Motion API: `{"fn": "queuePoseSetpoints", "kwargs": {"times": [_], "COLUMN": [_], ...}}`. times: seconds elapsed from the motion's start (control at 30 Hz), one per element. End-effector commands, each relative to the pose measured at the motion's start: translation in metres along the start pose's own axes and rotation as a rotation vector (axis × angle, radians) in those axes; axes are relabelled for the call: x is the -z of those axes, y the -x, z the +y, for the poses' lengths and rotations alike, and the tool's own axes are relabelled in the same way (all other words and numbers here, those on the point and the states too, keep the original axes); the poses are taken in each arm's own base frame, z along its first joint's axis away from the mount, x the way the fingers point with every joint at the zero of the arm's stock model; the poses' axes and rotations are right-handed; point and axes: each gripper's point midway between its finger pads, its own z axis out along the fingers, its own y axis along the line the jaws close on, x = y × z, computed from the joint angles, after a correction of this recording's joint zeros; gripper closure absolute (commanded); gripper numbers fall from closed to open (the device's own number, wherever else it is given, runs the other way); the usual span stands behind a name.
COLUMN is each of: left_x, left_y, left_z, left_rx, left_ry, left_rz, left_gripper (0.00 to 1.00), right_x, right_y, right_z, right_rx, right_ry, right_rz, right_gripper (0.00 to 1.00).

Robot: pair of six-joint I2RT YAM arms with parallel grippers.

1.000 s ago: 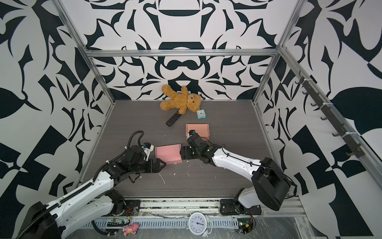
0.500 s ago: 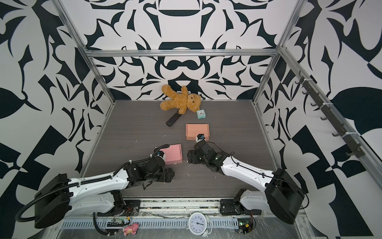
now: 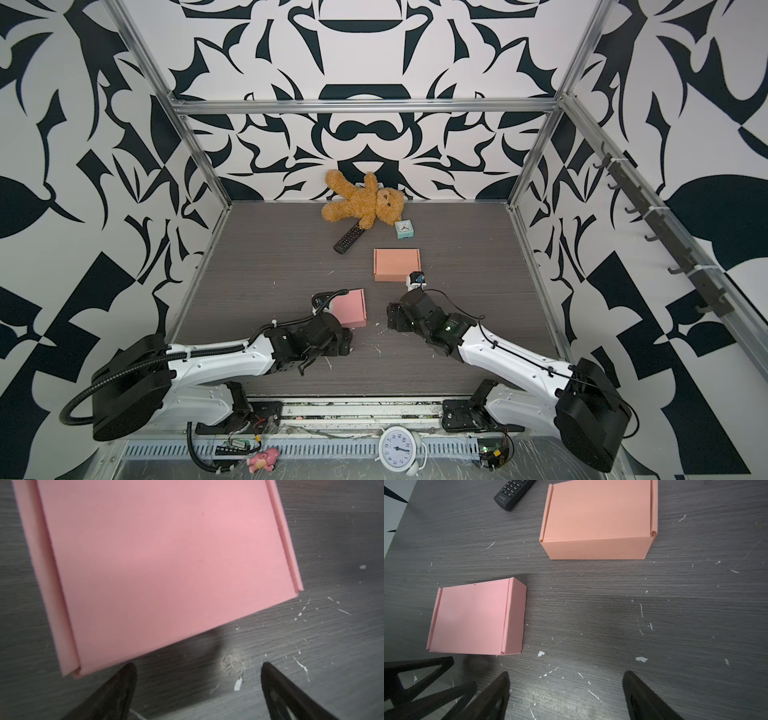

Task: Fold the paper box
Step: 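Open both grippers and draw them back from the pink box, then push the pink box with the left gripper toward the salmon box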

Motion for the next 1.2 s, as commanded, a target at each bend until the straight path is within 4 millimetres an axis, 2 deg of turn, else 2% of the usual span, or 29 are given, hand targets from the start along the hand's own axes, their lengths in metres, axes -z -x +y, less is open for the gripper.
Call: {"fn": "queuePoseSetpoints", "kwargs": {"times": [0.0,0.2,0.4,0.67,1.17], "left_x": [0.0,-0.004,-0.019,-0.032,-0.053], "left_y": [0.015,0.021,0.024,0.038,0.067], "left_z": [-0.002,0.002,0.001,0.002,0.022], "left_rx": [0.028,0.049,0.066,0.091,0.191], "left_ry": [0.021,0.053,0.053,0.043,0.047], "left_rz": [-0.071,-0.097,-0.079,-0.086,-0.097], "left_gripper": [0.04,0.05,0.06,0.06,0.07], "right_x": [0.005,0.007,0.011,0.014,0.018], "right_y": [0.007,0.006,0.004,0.003,0.002], "right_z": [0.0,-0.003,-0.006,-0.012,-0.02], "right_rx": [-0.016,-0.017,-0.022,-0.031,-0.039], "right_ry": [0.001,-0.004,0.001,-0.003,-0.019], "right_rz": [-0.037,-0.043,-0.053,-0.063,-0.075], "right_gripper": [0.13,0.13,0.13,0.11,0.1]}}
